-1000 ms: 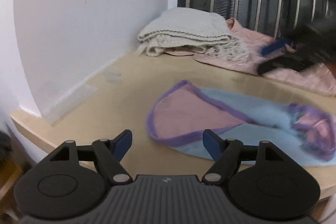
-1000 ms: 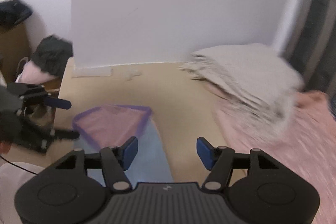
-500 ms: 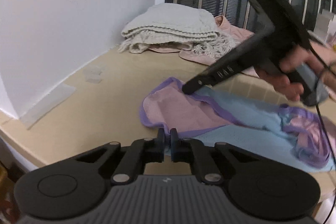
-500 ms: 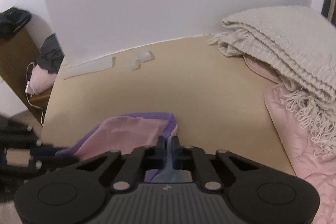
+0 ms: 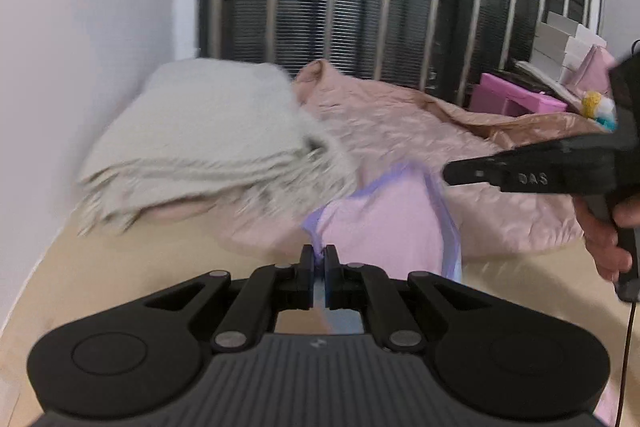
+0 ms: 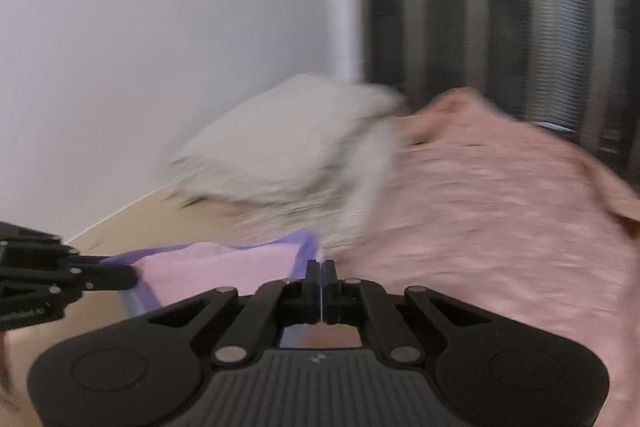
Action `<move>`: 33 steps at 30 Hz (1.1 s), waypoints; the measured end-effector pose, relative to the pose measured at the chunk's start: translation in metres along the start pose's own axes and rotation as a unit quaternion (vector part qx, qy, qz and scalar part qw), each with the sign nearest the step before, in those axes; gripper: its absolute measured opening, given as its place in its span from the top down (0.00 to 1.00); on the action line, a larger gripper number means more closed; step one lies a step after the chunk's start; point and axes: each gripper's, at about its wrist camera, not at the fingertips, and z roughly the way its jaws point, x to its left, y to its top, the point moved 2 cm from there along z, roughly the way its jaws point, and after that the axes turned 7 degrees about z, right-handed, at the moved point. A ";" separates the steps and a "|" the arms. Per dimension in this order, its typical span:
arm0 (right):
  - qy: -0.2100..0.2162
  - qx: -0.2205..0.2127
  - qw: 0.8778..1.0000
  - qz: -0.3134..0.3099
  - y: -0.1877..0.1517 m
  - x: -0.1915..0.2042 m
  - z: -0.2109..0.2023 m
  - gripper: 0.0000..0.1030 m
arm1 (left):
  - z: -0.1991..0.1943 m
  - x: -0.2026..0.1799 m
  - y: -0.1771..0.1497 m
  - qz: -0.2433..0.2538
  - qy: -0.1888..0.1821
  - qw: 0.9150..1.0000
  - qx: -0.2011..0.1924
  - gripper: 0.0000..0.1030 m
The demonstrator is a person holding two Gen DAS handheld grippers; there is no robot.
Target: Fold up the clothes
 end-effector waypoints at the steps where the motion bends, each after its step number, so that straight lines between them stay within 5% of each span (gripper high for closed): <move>1: -0.031 -0.009 0.999 0.004 0.002 -0.010 -0.003 1.00 | 0.009 -0.004 0.012 0.009 -0.008 1.000 0.001 0.97; 6: -0.102 -0.012 0.994 0.032 0.000 -0.045 -0.005 1.00 | 0.064 -0.021 0.039 0.012 0.006 1.000 0.020 0.97; 10: -0.071 0.044 0.995 0.053 -0.014 -0.055 0.016 0.90 | 0.072 -0.009 0.033 0.001 0.040 0.999 0.026 0.97; 13: -0.046 0.064 0.996 0.050 -0.022 -0.047 0.037 0.71 | 0.069 0.009 0.020 -0.024 0.038 0.998 0.034 0.97; 17: -0.013 0.091 0.995 0.046 -0.032 -0.036 0.064 0.73 | 0.071 0.023 0.009 -0.039 0.034 0.997 0.049 0.97; 18: -0.006 0.096 0.994 0.045 -0.034 -0.034 0.070 0.95 | 0.072 0.022 0.008 -0.036 0.030 0.998 0.047 0.97; 20: -0.019 0.089 0.995 0.046 -0.031 -0.029 0.069 0.99 | 0.071 0.019 0.010 -0.037 0.015 0.999 0.037 0.97; 26: -0.167 -0.024 0.985 0.037 -0.015 -0.037 0.021 0.99 | 0.071 -0.001 0.030 -0.040 -0.049 0.998 -0.012 0.97; 32: -0.317 -0.001 0.948 -0.028 0.004 -0.040 0.040 0.98 | 0.074 0.001 0.037 -0.054 -0.056 0.997 -0.012 0.96; 33: -0.338 0.016 0.940 -0.043 0.008 -0.040 0.055 0.97 | 0.074 0.002 0.038 -0.057 -0.057 0.997 -0.012 0.87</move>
